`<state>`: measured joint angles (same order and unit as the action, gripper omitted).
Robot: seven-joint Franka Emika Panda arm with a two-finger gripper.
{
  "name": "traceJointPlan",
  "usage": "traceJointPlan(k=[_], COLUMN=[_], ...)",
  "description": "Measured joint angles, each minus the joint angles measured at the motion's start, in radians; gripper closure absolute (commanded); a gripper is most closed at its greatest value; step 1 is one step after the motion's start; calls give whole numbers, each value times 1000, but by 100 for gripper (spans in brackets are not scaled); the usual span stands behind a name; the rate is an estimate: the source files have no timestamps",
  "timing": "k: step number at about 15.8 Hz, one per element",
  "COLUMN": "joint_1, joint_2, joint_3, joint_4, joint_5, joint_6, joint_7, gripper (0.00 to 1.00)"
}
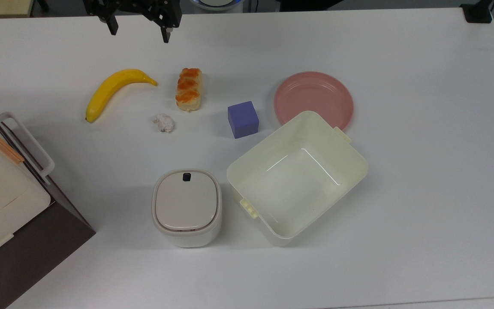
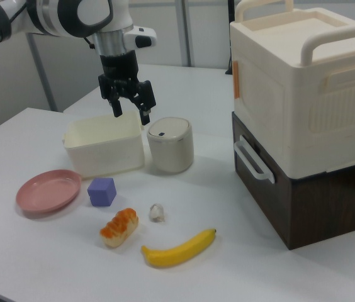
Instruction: Open the trash can
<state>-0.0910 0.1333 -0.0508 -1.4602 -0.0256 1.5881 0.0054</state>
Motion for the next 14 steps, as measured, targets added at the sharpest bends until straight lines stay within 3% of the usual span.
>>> traceJointPlan(k=[14], joint_1=[0], joint_2=[0], joint_3=[-1], joint_4=[0], joint_5=[0], joint_6=[47], joint_7=[0], gripper=[0])
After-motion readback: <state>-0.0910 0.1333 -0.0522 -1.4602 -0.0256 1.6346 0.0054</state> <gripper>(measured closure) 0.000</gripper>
